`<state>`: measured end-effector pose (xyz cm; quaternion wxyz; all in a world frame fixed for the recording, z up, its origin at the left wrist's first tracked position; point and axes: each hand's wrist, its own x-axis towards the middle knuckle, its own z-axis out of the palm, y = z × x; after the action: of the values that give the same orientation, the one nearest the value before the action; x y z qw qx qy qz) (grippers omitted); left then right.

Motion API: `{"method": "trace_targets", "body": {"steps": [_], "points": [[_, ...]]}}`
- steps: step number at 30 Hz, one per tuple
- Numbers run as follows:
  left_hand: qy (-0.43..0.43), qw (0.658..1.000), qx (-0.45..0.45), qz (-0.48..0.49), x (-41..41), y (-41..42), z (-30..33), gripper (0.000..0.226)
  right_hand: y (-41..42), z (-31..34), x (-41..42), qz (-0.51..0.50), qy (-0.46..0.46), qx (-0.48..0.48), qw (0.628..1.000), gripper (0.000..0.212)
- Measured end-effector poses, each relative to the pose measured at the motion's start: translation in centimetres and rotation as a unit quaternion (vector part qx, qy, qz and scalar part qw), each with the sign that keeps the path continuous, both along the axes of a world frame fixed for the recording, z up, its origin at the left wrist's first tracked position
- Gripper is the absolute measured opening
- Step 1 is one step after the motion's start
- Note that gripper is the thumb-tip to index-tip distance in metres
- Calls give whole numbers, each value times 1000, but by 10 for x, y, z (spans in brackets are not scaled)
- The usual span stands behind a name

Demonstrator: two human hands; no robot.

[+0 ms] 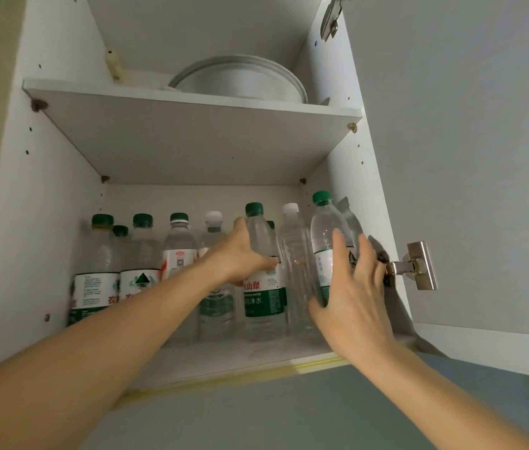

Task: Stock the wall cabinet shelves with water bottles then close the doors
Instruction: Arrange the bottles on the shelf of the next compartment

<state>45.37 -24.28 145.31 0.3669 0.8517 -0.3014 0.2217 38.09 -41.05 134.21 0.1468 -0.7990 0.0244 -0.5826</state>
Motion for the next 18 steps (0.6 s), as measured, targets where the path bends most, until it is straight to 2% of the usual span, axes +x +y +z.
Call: {"method": "trace_targets", "body": {"steps": [4, 7, 13, 18], "points": [[-107, 991, 45, 66, -3, 1, -5, 90, -1, -2, -1, 2, -18, -5, 1000, 104], [-170, 978, 66, 105, -2, 2, -11, 87, -2, -3, -2, -13, 4, 5, 1000, 102], [-233, 955, 87, 162, 1, -2, -18, 82, 0, -6, -5, -43, 32, 23, 998, 100], [-246, 942, 104, 202, 3, -12, -20, 82, 0, -7, -5, -23, 27, 32, 999, 100]]}}
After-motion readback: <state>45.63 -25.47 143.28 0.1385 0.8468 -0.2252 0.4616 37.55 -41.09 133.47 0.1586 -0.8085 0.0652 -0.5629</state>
